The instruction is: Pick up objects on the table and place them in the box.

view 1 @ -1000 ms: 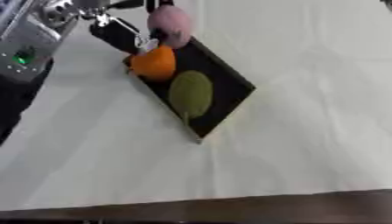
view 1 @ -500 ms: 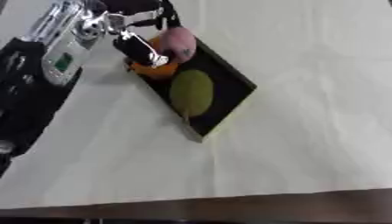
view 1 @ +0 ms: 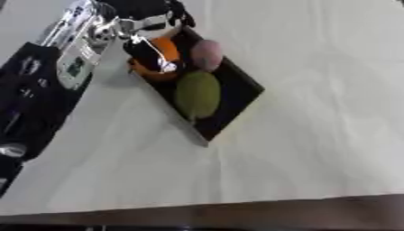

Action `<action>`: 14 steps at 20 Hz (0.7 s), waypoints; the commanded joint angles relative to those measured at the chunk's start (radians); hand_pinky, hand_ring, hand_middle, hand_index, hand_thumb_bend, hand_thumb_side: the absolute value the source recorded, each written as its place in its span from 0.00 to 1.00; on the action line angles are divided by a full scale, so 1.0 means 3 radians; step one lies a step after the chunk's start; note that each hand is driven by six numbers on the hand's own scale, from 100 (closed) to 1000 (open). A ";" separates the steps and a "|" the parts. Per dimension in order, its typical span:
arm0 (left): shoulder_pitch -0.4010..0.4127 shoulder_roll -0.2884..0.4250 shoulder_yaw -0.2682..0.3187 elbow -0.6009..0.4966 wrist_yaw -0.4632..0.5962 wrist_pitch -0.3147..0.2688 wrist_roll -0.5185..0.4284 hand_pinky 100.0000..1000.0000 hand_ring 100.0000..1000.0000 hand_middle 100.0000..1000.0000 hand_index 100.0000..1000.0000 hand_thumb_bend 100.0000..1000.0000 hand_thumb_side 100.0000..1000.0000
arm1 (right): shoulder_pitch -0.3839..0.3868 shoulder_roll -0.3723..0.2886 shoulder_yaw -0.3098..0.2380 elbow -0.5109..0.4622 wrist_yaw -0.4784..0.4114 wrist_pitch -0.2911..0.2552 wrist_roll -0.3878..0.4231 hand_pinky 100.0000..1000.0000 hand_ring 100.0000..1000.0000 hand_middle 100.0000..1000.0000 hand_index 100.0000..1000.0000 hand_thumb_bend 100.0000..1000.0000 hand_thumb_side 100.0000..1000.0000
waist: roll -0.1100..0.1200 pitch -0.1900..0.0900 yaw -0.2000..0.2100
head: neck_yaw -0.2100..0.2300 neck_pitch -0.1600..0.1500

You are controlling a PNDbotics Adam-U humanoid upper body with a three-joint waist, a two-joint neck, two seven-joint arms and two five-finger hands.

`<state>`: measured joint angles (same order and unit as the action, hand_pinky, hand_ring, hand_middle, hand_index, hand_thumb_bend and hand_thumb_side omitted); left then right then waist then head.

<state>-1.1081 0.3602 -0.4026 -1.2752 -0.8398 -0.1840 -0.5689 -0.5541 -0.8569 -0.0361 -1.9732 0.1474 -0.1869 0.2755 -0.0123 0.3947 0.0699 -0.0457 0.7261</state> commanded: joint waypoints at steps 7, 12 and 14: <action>0.0014 0.0200 0.0244 -0.0673 0.0327 0.0131 0.0107 0.72 0.72 0.74 0.84 0.17 0.25 | -0.0008 -0.0064 -0.0061 -0.0036 -0.0011 0.0001 -0.0020 0.89 0.74 0.61 0.75 0.00 0.07 | -0.0010 -0.0118 0.0022 | -0.0014 0.0011; 0.0227 0.0526 0.0574 -0.1552 0.0840 0.0485 0.0557 0.71 0.71 0.74 0.83 0.12 0.31 | 0.0037 -0.0088 -0.0112 -0.0079 -0.0021 0.0005 -0.0086 0.89 0.74 0.61 0.75 0.00 0.03 | -0.0010 -0.0142 0.0053 | -0.0063 0.0014; 0.0384 0.0684 0.0715 -0.1871 0.1088 0.0652 0.0823 0.70 0.71 0.74 0.82 0.13 0.32 | 0.0075 -0.0095 -0.0147 -0.0087 -0.0024 -0.0001 -0.0130 0.89 0.74 0.61 0.75 0.00 0.02 | -0.0009 -0.0151 0.0074 | -0.0091 0.0009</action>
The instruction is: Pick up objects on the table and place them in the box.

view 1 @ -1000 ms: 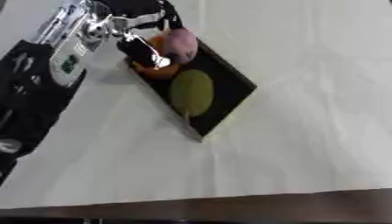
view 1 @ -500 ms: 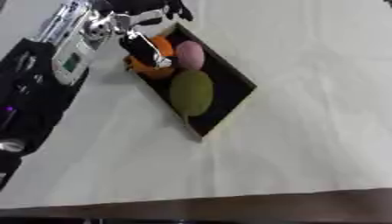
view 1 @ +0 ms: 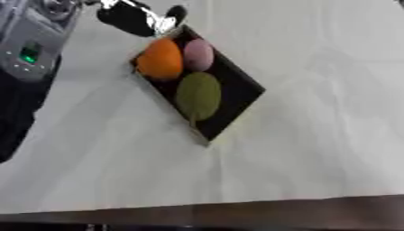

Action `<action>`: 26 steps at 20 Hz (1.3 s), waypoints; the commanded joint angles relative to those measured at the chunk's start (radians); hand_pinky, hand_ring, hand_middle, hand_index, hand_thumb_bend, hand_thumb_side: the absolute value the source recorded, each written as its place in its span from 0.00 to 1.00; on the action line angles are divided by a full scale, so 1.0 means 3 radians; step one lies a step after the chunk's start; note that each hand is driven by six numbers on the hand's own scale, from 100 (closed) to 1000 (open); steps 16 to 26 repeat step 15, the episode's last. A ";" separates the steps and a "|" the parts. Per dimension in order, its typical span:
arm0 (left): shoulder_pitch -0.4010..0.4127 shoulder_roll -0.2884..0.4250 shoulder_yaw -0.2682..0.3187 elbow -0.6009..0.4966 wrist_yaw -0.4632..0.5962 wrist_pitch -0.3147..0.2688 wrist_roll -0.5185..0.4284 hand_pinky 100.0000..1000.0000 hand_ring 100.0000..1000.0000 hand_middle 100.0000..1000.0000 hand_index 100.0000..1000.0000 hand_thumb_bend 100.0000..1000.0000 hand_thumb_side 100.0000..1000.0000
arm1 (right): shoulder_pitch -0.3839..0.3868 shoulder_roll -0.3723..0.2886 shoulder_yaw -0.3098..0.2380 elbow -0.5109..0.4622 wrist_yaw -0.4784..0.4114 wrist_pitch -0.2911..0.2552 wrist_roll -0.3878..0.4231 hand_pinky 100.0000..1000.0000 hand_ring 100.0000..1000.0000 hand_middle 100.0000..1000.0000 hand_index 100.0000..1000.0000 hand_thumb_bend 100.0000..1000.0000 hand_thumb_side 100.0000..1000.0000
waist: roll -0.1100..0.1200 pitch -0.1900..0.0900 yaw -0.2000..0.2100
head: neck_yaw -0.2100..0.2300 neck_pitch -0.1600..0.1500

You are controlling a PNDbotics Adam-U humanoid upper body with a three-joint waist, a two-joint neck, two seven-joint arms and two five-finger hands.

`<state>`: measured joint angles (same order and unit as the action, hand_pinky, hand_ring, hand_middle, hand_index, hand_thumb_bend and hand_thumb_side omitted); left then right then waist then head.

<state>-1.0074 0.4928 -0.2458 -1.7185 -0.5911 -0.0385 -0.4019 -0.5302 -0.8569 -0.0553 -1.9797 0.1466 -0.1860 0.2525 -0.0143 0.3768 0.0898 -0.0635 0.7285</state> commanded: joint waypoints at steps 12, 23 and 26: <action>0.1269 0.0448 0.0818 -0.0938 0.1463 0.0085 0.1554 0.68 0.67 0.72 0.80 0.13 0.40 | 0.0225 0.0007 -0.0237 -0.0068 -0.0219 -0.0043 -0.0350 0.89 0.71 0.58 0.72 0.00 0.21 | -0.0077 -0.0081 0.0044 | -0.0087 -0.0047; 0.1475 0.0376 0.0948 -0.0938 0.1510 -0.0092 0.1834 0.67 0.67 0.72 0.80 0.13 0.40 | 0.0281 0.0037 -0.0268 -0.0068 -0.0272 -0.0092 -0.0421 0.89 0.71 0.58 0.72 0.00 0.21 | -0.0090 -0.0072 0.0051 | -0.0072 -0.0080; 0.1475 0.0376 0.0948 -0.0938 0.1510 -0.0092 0.1834 0.67 0.67 0.72 0.80 0.13 0.40 | 0.0281 0.0037 -0.0268 -0.0068 -0.0272 -0.0092 -0.0421 0.89 0.71 0.58 0.72 0.00 0.21 | -0.0090 -0.0072 0.0051 | -0.0072 -0.0080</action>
